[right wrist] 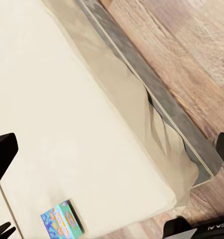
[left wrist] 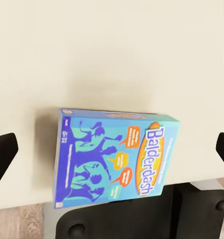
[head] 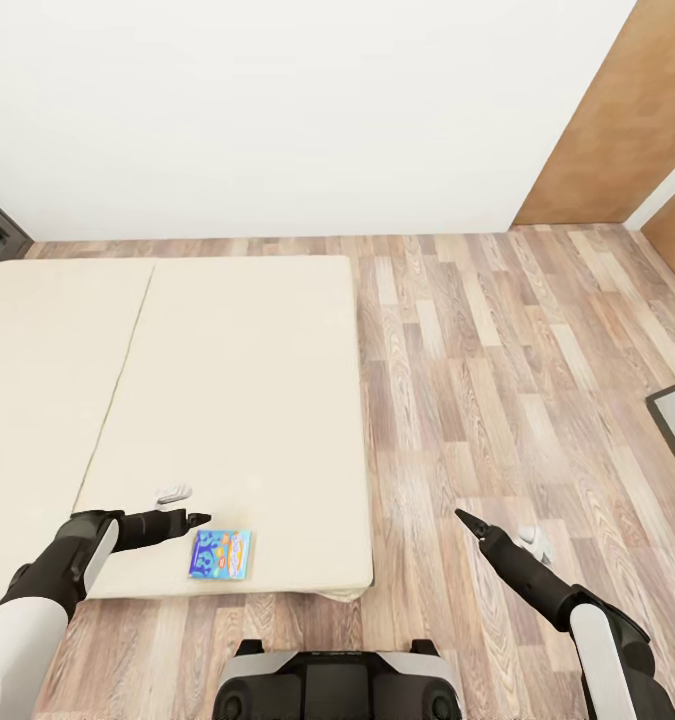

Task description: Put all the toys in the child's room - the three board games (two on the bed and one on the table), the two jigsaw puzzles on the table, and the tennis ball on the table - inside the toy box on the table in the child's room.

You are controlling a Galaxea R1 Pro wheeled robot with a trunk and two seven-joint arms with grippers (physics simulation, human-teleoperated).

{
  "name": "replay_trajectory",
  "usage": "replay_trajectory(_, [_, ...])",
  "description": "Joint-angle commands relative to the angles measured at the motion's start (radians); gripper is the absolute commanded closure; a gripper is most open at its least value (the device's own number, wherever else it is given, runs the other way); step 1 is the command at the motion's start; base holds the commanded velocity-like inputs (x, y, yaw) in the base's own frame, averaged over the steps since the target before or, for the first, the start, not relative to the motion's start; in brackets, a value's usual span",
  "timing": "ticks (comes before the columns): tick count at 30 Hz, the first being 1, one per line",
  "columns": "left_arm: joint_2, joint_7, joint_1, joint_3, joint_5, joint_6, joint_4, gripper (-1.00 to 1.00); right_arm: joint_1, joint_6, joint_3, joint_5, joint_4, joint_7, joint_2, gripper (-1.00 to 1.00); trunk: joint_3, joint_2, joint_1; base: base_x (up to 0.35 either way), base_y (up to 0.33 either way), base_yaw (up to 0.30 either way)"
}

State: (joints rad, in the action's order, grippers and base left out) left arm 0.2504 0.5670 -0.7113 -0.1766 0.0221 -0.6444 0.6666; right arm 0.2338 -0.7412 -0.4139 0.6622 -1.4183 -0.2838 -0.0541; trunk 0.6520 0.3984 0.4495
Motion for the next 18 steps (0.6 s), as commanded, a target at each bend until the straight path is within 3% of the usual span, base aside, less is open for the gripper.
replay_trajectory(1, [0.000,0.003,0.000,-0.003,0.002,-0.008,0.001,-1.00,0.001,-0.007,-0.003,-0.001,-0.001,-0.005,-0.001,-1.00,0.003,0.002,0.000,0.000,0.000,0.000])
replay_trajectory(18, [-0.008,0.002,0.000,-0.001,0.001,0.001,0.001,-1.00,0.001,-0.007,-0.003,-0.001,-0.001,-0.005,-0.001,-1.00,0.031,0.002,0.000,0.000,0.000,0.000])
